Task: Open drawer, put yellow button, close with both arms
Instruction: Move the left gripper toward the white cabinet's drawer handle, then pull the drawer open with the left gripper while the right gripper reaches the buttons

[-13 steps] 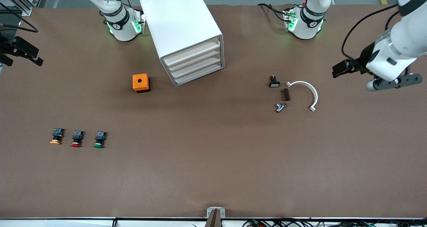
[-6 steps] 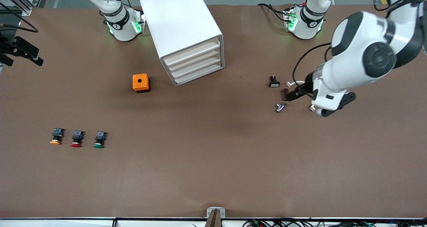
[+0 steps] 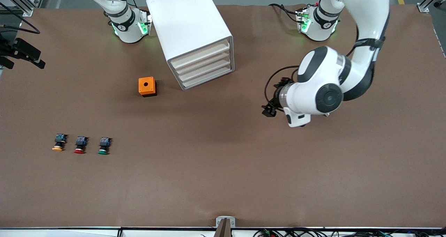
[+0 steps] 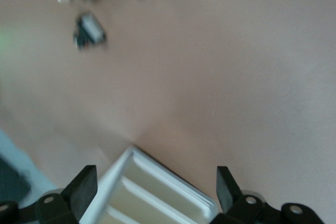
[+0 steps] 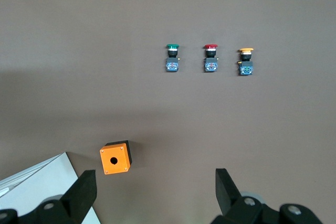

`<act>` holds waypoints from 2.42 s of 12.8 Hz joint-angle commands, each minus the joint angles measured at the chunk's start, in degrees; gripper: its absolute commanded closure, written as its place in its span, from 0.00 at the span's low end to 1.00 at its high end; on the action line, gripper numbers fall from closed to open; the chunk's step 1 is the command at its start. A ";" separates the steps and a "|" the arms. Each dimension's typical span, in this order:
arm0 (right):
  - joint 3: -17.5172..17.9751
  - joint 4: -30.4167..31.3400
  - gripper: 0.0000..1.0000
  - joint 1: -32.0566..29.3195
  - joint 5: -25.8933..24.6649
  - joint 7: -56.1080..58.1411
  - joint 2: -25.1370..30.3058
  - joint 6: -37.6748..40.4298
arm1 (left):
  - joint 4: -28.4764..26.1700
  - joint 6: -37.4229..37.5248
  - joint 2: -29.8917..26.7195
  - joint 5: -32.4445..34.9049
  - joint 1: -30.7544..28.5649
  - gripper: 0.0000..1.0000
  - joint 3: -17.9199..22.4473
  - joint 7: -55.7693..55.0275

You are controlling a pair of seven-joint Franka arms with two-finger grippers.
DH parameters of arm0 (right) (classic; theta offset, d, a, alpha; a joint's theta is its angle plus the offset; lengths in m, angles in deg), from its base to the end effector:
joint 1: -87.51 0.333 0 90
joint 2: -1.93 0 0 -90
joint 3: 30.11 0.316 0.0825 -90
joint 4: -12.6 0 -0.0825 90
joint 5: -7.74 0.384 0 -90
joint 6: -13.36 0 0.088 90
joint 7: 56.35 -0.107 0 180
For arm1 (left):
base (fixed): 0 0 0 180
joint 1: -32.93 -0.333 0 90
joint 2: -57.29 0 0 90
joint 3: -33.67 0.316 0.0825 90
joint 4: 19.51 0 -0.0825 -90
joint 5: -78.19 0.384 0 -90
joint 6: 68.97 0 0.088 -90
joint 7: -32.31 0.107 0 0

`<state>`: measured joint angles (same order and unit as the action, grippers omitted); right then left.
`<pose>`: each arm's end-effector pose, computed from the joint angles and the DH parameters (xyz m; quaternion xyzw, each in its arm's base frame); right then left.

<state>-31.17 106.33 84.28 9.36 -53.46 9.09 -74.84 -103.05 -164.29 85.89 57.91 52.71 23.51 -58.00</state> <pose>0.5106 -0.0359 0.6577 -0.9997 0.0115 -0.0151 0.0144 0.5696 -0.3459 0.3875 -0.8119 -0.5249 0.2551 0.0150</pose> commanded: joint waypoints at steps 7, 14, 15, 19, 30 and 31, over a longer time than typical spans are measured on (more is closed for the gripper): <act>0.01 -0.83 0.00 -0.29 0.75 -0.60 0.75 -0.04 | 2.41 1.02 5.49 -20.72 6.41 0.00 0.32 -32.02; -0.17 -0.84 0.00 -0.90 0.67 0.10 -0.48 -0.75 | 2.67 0.84 12.09 -33.24 10.89 0.12 0.32 -45.74; -0.26 -0.84 0.00 -0.90 0.58 0.10 -0.57 -0.75 | 2.67 0.93 12.62 -33.67 11.33 0.21 0.06 -45.92; -0.26 -1.98 0.00 -0.99 -0.21 0.27 -3.63 -1.18 | 2.59 1.28 13.76 -36.83 14.06 0.38 -0.21 -46.10; -0.43 0.28 0.00 -6.61 -1.44 6.14 -22.00 -20.13 | 2.59 1.46 15.17 -37.81 14.42 1.00 -0.12 -50.06; -0.52 2.92 0.00 -7.57 -2.40 7.47 -22.27 -23.65 | 2.67 1.46 15.17 -37.81 13.55 1.00 0.14 -49.80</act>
<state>-32.31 106.06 78.90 8.32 -48.77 -12.23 -93.84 -101.23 -162.51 100.54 20.09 68.28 23.16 -108.37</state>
